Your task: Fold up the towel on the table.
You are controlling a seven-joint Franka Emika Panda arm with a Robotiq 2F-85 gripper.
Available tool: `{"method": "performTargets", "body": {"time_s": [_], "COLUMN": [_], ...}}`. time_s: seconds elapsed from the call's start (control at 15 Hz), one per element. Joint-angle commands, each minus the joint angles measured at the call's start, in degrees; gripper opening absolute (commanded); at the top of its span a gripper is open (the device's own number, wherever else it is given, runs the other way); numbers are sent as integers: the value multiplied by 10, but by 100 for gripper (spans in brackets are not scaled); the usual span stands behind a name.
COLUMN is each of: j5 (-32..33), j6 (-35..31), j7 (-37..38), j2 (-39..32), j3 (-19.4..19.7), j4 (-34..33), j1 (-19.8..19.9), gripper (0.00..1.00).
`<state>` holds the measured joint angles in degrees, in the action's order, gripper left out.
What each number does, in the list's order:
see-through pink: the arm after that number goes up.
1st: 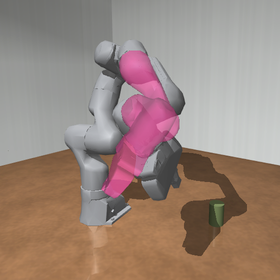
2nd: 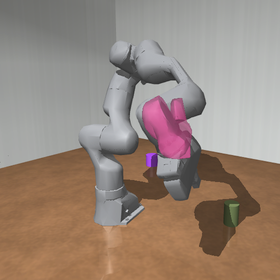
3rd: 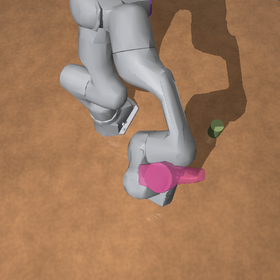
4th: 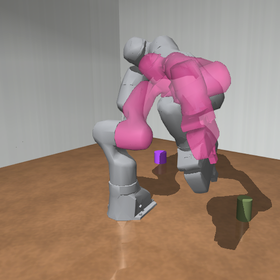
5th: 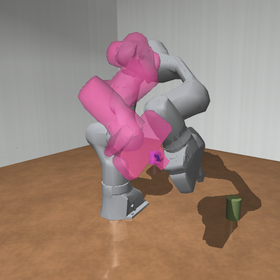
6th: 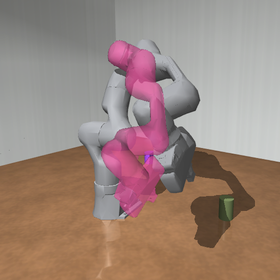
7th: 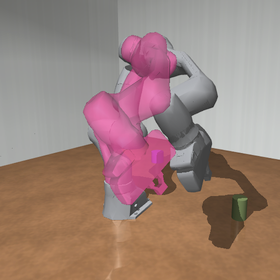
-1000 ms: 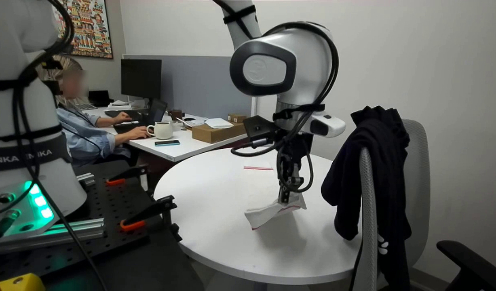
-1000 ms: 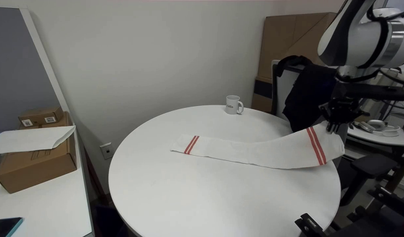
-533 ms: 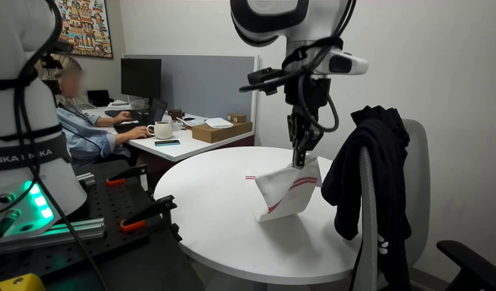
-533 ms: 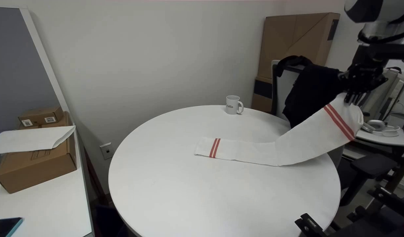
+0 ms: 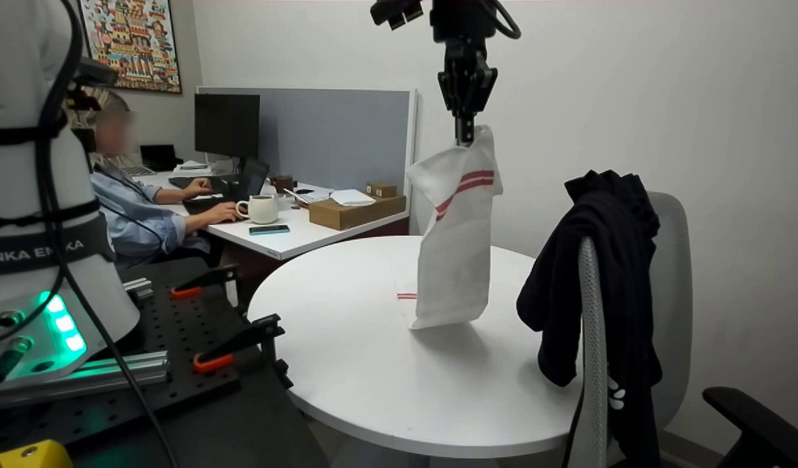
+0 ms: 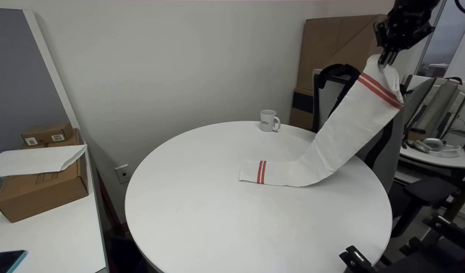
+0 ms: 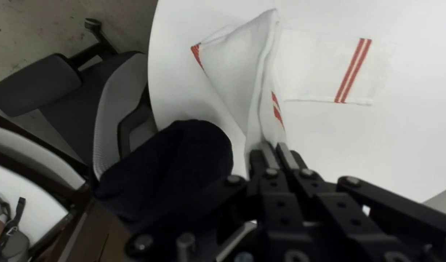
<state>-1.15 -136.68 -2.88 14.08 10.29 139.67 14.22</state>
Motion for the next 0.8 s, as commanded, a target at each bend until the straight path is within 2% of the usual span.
{"method": "performTargets", "body": {"time_s": [0.0,0.73], "j5": [8,-5], "j6": [26,31], "j7": [45,86], "j2": [51,-62], "j3": [-25,-66], "j4": [1,-133], "j1": [-25,-84], "gripper": [1,1]}}
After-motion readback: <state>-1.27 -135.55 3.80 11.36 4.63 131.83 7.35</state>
